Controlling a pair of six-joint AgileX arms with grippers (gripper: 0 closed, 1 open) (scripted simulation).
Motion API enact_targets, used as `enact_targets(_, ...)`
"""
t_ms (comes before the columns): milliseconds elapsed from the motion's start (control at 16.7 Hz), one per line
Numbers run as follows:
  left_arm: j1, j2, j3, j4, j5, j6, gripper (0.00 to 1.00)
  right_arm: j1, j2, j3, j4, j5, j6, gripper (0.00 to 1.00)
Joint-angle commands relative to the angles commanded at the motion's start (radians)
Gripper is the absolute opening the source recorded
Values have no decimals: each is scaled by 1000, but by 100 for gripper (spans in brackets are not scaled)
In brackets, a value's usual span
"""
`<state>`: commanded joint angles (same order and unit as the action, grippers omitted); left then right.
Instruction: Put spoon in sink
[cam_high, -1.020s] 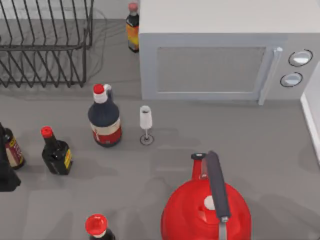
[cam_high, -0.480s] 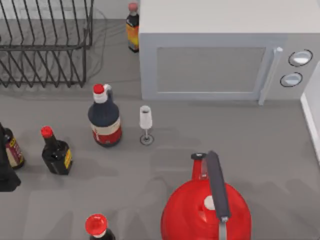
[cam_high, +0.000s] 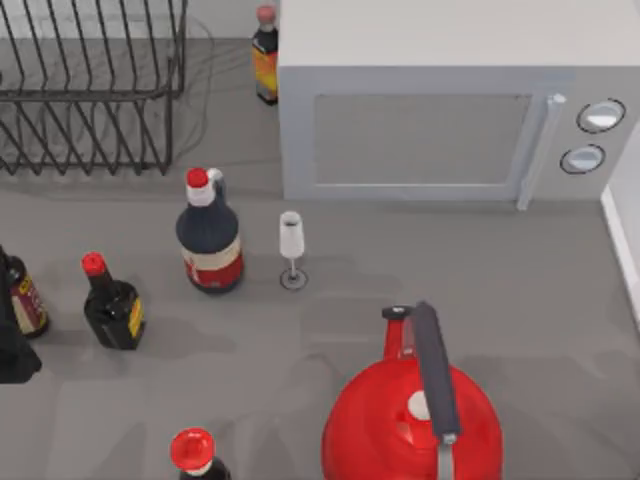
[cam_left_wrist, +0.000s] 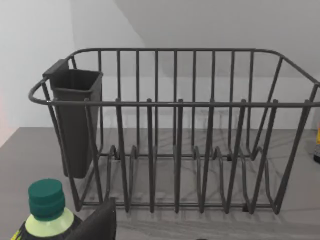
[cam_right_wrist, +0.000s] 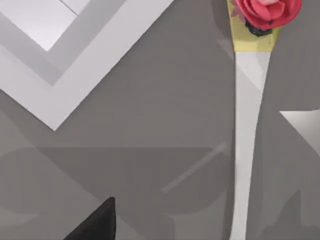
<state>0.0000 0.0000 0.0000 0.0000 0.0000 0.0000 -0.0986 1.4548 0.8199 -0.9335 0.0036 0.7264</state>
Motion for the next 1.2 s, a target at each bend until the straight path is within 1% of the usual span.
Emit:
enact_targets(240,0,0,0,0,0,0,100,0,104,-114,232,0,2,100)
enact_targets(360,0,0,0,0,0,0,100,0,145,-159,312,0,3,100)
enact_targets(480,0,0,0,0,0,0,100,0,166,-181,349,0,3,100)
enact_targets(720,0,0,0,0,0,0,100,0,167,-183,352,0,3,100)
enact_targets(1200,0,0,0,0,0,0,100,0,167,-183,352,0,3,40)
